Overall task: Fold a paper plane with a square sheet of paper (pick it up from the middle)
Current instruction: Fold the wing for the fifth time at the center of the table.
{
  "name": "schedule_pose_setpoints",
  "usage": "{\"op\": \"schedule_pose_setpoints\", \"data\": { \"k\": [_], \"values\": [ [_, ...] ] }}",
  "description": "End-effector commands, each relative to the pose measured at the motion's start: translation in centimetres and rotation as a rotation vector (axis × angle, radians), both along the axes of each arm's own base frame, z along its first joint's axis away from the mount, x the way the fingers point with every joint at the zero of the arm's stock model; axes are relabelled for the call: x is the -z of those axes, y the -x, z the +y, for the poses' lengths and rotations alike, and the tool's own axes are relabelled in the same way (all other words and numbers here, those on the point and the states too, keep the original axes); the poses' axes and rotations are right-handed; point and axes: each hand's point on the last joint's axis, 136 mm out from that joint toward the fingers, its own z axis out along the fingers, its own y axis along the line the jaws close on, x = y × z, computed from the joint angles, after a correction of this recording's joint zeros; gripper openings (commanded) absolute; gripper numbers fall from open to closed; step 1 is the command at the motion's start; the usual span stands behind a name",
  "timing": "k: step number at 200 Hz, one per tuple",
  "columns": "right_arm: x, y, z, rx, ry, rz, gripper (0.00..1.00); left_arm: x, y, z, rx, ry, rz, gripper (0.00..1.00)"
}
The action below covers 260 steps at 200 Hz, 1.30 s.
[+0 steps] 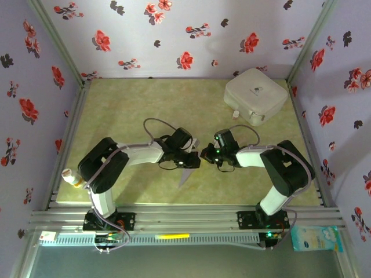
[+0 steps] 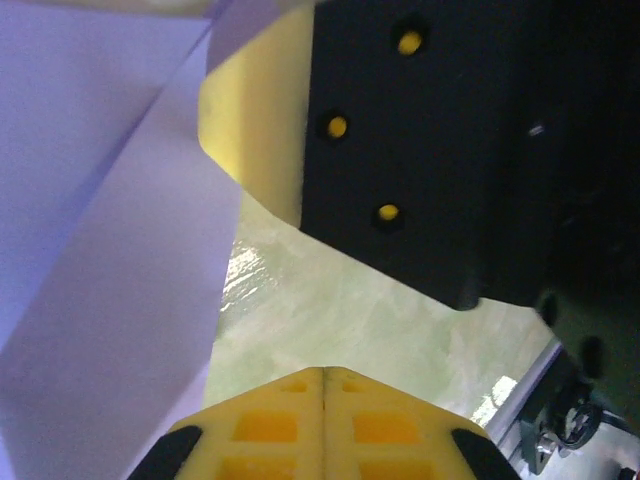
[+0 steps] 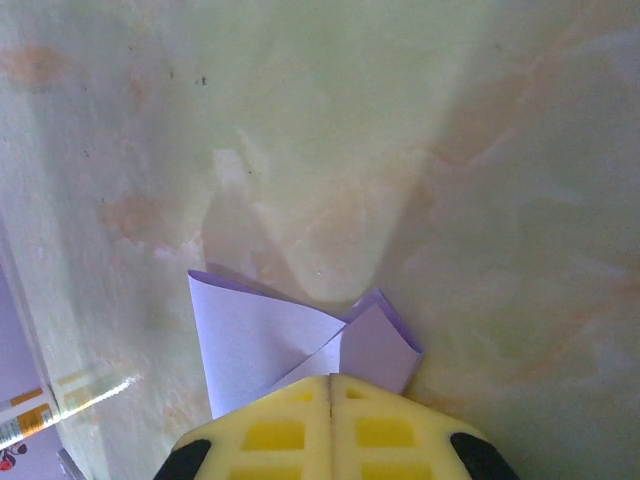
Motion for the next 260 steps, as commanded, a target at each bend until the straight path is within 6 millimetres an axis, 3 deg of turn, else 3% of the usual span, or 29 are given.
{"op": "schedule_pose_setpoints", "data": {
  "k": [1, 64, 140, 152, 168, 188, 206, 226, 260],
  "values": [
    [2.9, 1.1, -1.7, 0.048, 0.102, 0.075, 0.00, 2.0, 1.0, 0.9, 0.026, -0.065, 0.036, 0.06],
    [3.3, 1.2, -2.4, 0.062, 0.137, 0.076, 0.00, 5.3, 4.5, 5.2, -0.019, -0.145, 0.120, 0.06],
    [2.8, 1.0, -2.1, 0.052, 0.122, 0.064, 0.00, 3.9, 6.6, 8.0, -0.056, -0.121, 0.119, 0.08],
    [2.6, 0.9, -1.8, 0.046, 0.108, 0.056, 0.00, 2.7, 6.1, 8.2, -0.082, -0.102, 0.064, 0.06],
    [1.8, 0.7, -1.1, 0.024, 0.073, 0.040, 0.02, -0.6, 4.7, 8.2, -0.133, -0.013, -0.044, 0.05],
    [-0.4, -0.1, 0.4, -0.007, -0.012, -0.019, 0.06, -3.1, 2.5, 9.3, -0.201, 0.034, -0.128, 0.10],
    [-3.1, -1.0, 1.3, -0.024, -0.075, -0.088, 0.11, -2.8, 0.8, 10.5, -0.244, 0.020, -0.100, 0.11],
    [-5.5, -1.3, 1.4, -0.027, -0.097, -0.146, 0.19, -2.1, -0.4, 10.6, -0.253, -0.003, -0.053, 0.19],
    [-6.0, -0.1, -0.8, 0.003, -0.011, -0.167, 0.25, -1.3, -1.1, 9.4, -0.214, -0.011, -0.015, 0.23]
  ]
}}
